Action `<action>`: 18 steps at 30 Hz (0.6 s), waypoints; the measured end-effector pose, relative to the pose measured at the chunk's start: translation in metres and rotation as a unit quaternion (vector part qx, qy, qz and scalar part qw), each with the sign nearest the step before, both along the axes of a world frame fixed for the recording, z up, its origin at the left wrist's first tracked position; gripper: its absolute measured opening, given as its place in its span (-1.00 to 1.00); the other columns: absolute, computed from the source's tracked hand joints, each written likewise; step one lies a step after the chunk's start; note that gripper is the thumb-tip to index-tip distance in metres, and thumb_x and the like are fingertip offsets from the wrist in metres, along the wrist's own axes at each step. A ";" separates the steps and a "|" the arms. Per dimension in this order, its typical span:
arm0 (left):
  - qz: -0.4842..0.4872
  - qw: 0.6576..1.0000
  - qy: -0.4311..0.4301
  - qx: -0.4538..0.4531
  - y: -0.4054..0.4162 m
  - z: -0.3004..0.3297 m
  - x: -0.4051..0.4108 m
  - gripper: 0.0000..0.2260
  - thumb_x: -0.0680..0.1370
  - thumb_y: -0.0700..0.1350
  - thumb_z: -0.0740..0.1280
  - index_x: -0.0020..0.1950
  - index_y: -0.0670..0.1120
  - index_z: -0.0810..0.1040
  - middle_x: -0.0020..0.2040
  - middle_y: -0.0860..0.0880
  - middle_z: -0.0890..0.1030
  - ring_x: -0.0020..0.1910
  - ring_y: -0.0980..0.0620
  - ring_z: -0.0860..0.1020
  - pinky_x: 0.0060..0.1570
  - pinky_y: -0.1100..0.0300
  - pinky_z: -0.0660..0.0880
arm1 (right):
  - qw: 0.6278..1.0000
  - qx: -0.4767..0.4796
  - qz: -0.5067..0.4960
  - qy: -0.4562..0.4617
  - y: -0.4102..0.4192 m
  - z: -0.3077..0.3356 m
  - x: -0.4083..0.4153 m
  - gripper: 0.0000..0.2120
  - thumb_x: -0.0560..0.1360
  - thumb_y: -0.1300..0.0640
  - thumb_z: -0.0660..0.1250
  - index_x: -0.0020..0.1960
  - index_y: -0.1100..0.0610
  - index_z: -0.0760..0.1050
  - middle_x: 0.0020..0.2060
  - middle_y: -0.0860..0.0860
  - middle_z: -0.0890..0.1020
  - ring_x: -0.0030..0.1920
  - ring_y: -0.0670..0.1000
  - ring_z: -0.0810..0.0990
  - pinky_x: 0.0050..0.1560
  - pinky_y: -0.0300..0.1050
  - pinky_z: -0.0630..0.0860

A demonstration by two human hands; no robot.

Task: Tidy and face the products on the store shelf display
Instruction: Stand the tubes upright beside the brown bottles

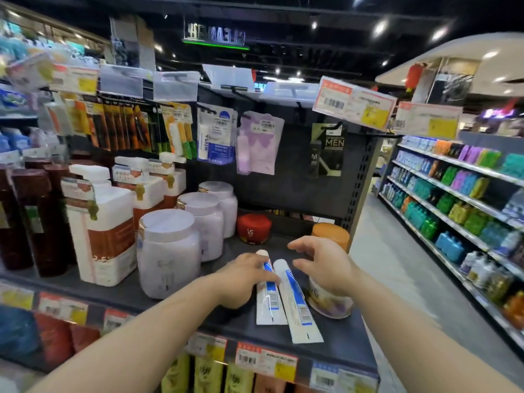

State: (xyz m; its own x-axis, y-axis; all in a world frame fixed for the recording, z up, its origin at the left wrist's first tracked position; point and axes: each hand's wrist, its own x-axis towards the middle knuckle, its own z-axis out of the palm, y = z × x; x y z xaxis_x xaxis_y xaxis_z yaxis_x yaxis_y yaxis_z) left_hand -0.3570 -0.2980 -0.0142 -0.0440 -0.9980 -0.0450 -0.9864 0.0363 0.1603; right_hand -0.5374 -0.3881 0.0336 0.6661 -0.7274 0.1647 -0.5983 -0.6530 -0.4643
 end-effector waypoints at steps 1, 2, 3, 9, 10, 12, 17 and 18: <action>-0.005 1.000 -0.008 0.005 -0.001 0.000 -0.001 -0.41 0.56 -0.28 0.19 0.42 0.31 0.25 0.57 0.06 0.01 0.54 -0.04 -0.07 0.49 -0.01 0.01 | 1.000 0.000 0.002 0.001 -0.001 -0.001 -0.001 -0.65 0.51 0.14 0.39 0.27 -0.08 0.50 0.19 -0.11 0.59 0.20 -0.09 0.54 0.24 -0.14 0.49; -0.009 1.000 -0.011 0.002 -0.002 0.000 0.000 -0.43 0.56 -0.26 0.20 0.42 0.31 0.27 0.57 0.05 0.01 0.54 -0.04 -0.07 0.48 0.00 0.00 | 1.000 0.000 0.006 0.003 -0.002 -0.001 -0.002 -0.65 0.51 0.14 0.38 0.27 -0.08 0.51 0.18 -0.11 0.59 0.20 -0.09 0.54 0.22 -0.16 0.49; -0.012 1.000 -0.012 -0.007 -0.001 -0.001 0.001 -0.46 0.56 -0.24 0.21 0.40 0.30 0.29 0.57 0.05 0.03 0.54 -0.04 -0.06 0.47 0.01 -0.01 | 1.000 -0.003 0.011 0.006 -0.002 -0.002 -0.003 -0.66 0.52 0.14 0.38 0.27 -0.08 0.51 0.17 -0.12 0.59 0.19 -0.10 0.54 0.20 -0.19 0.49; -0.019 1.000 -0.014 -0.010 0.011 0.002 0.010 -0.51 0.57 -0.21 0.23 0.38 0.28 0.36 0.56 0.08 0.05 0.53 -0.04 -0.04 0.46 0.09 -0.03 | 0.999 -0.015 0.046 0.021 0.001 -0.002 0.000 -0.67 0.54 0.16 0.34 0.28 -0.04 0.51 0.21 -0.14 0.58 0.21 -0.14 0.52 0.20 -0.25 0.46; -0.019 1.000 -0.015 -0.002 0.014 0.003 0.012 -0.51 0.57 -0.21 0.24 0.38 0.27 0.35 0.56 0.08 0.04 0.54 -0.03 -0.06 0.46 0.09 -0.03 | 0.998 -0.017 0.051 0.025 0.003 -0.001 0.000 -0.68 0.54 0.15 0.34 0.28 -0.05 0.51 0.21 -0.15 0.58 0.21 -0.14 0.52 0.20 -0.24 0.46; -0.021 1.000 -0.016 0.011 0.020 0.004 0.015 -0.50 0.57 -0.20 0.25 0.40 0.26 0.33 0.57 0.07 0.03 0.54 -0.02 -0.08 0.47 0.10 -0.05 | 0.997 -0.022 0.060 0.033 0.005 0.000 0.002 -0.68 0.55 0.14 0.32 0.29 -0.06 0.50 0.22 -0.15 0.57 0.23 -0.13 0.51 0.23 -0.20 0.47; -0.030 0.998 -0.040 0.049 0.027 0.010 0.020 -0.51 0.58 -0.11 0.27 0.45 0.22 0.25 0.57 0.07 0.06 0.55 -0.04 -0.07 0.48 0.05 -0.06 | 0.997 -0.026 0.070 0.034 0.010 0.002 0.006 -0.67 0.57 0.15 0.29 0.30 -0.07 0.48 0.25 -0.16 0.55 0.24 -0.14 0.49 0.17 -0.27 0.43; -0.032 0.997 -0.044 0.053 0.027 0.012 0.019 -0.51 0.58 -0.10 0.28 0.46 0.21 0.25 0.57 0.08 0.09 0.55 -0.04 -0.06 0.48 0.03 -0.05 | 0.997 -0.024 0.071 0.032 0.011 0.003 0.006 -0.67 0.57 0.15 0.29 0.30 -0.07 0.48 0.25 -0.16 0.55 0.24 -0.14 0.49 0.17 -0.27 0.42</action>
